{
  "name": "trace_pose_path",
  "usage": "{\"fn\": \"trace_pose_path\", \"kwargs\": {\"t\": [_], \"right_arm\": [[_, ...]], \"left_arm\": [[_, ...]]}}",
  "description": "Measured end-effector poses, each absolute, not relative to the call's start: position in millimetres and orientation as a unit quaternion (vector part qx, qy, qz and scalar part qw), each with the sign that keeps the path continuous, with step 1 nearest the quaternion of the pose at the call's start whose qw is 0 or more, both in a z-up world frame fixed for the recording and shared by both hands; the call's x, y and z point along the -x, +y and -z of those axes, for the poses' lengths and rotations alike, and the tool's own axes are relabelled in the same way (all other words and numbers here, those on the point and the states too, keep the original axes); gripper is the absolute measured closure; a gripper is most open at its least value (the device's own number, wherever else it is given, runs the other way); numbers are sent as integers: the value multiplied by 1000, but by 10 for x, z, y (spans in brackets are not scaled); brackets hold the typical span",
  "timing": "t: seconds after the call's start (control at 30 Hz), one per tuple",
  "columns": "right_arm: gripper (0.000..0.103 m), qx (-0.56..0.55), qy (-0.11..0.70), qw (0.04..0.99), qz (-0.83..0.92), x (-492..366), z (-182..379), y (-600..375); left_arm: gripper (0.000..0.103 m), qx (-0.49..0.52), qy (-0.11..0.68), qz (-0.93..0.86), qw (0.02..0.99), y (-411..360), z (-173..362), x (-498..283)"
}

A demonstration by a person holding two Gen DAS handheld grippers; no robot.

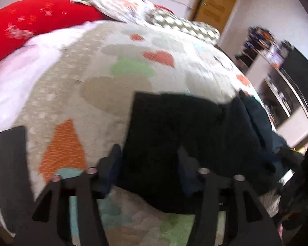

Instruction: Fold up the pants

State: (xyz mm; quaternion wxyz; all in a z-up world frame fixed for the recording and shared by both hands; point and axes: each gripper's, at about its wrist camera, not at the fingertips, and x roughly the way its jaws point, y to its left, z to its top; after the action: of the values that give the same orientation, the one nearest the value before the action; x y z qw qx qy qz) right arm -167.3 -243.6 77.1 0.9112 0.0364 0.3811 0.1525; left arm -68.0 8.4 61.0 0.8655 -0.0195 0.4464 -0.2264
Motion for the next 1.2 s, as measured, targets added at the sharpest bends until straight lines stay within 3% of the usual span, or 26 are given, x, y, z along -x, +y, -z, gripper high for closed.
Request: {"fn": "trace_pose_path", "kwargs": {"t": [0.2, 0.3, 0.33, 0.37, 0.4, 0.43, 0.7, 0.8, 0.87, 0.93, 1.0, 1.1, 1.2], "right_arm": [[47, -14, 425, 905, 26, 1163, -565, -3102], [54, -7, 448, 893, 46, 987, -335, -3187], [67, -10, 440, 896, 53, 995, -346, -3224], [90, -21, 437, 897, 63, 1015, -384, -3282], [100, -40, 435, 897, 65, 1028, -419, -3340], [100, -63, 431, 898, 63, 1096, -473, -3449], [100, -187, 343, 917, 86, 2548, -1059, -4217], [100, -230, 358, 898, 111, 3079, -901, -4450], [89, -249, 393, 875, 133, 3187, -644, -4571], [94, -273, 388, 870, 134, 3320, -523, -4644], [85, -256, 381, 878, 136, 3347, -630, -4603], [59, -161, 385, 896, 148, 3269, -827, -4406], [52, -94, 385, 910, 125, 3163, -949, -4189]], "left_arm": [[43, 36, 392, 202, 897, 158, -923, 780], [37, 39, 386, 212, 897, 98, -981, 784], [37, 35, 387, 213, 897, 68, -971, 774], [37, 30, 390, 213, 896, 38, -954, 770], [37, 27, 393, 213, 894, 14, -933, 774], [37, 25, 398, 216, 891, -7, -908, 769], [37, 38, 409, 224, 884, 0, -828, 798], [37, 40, 410, 229, 882, -29, -817, 811], [37, 42, 415, 230, 879, -56, -786, 806], [37, 49, 424, 228, 875, -82, -745, 790], [37, 53, 430, 227, 872, -85, -733, 798], [37, 44, 427, 225, 875, -69, -759, 840], [37, 48, 425, 216, 878, -3, -771, 842]]}}
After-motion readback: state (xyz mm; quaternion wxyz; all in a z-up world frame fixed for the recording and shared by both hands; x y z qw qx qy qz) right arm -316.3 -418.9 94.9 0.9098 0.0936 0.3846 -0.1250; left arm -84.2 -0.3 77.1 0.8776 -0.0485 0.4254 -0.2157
